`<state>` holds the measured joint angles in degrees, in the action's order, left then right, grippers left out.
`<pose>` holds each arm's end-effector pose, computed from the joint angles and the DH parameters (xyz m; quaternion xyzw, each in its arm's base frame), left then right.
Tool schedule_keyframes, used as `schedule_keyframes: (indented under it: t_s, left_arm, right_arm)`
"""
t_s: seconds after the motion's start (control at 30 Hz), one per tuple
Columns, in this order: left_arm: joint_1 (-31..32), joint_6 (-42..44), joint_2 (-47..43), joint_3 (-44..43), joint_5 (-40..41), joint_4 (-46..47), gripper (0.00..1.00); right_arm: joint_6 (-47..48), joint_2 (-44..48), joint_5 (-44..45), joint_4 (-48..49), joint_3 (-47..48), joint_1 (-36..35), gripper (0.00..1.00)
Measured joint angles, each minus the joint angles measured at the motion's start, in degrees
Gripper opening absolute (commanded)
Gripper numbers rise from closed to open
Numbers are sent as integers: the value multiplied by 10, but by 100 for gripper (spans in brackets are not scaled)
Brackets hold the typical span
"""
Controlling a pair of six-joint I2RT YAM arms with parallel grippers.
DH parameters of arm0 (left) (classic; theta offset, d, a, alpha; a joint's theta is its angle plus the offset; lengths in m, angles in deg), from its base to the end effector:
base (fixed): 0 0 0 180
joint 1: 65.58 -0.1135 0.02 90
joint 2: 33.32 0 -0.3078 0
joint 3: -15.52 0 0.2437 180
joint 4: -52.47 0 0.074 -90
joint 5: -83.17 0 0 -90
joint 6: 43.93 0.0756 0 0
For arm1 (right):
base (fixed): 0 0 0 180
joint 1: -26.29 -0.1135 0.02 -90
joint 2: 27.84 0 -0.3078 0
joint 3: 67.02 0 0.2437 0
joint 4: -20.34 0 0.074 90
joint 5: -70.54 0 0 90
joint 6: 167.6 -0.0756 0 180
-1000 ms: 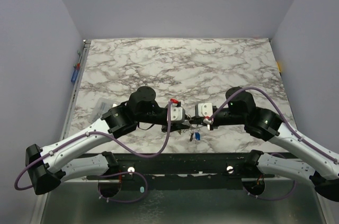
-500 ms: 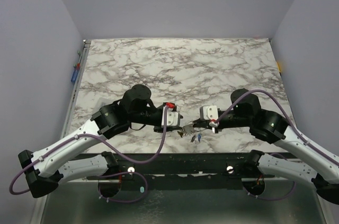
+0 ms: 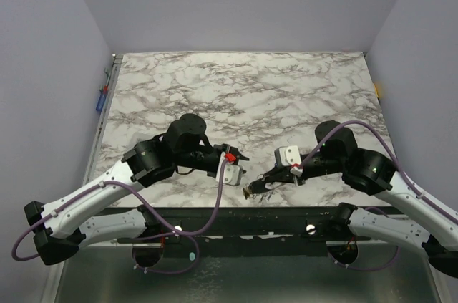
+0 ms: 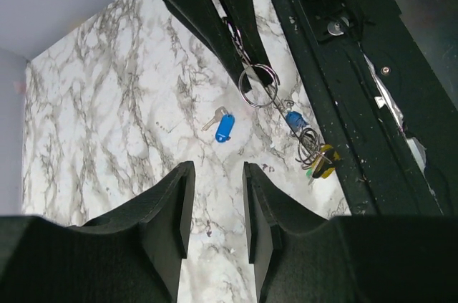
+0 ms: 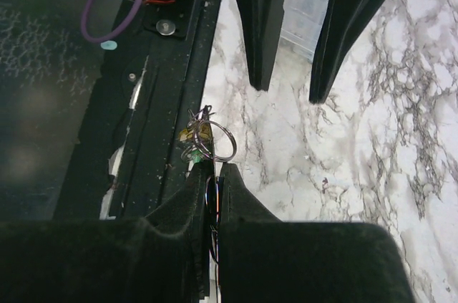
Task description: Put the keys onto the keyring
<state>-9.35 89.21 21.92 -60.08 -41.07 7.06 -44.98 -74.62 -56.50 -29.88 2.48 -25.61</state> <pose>0.0739 -0.1871 0.3934 0.7170 0.4011 -0.3052 0.4815 0.0587 0.1486 0.3699 -0.6671 0.4891 0.3501 0.4395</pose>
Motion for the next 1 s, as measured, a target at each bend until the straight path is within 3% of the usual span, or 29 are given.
schedule_keyframes:
  t_s: [0.23,0.37,0.63,1.0]
  left_arm:
    - [45,77,26,7,-1,5,40]
    - [80,98,21,53,21,54,41]
    - [96,93,-25,142,64,169,40]
    - [97,79,-78,174,92,252,40]
  right_arm:
    - [-16,0,-43,-18,23,0,1]
    - [-33,-9,-56,-20,29,0,1]
    - [-59,-47,-64,-32,43,0,1]
    - [-91,-61,-70,-32,56,0,1]
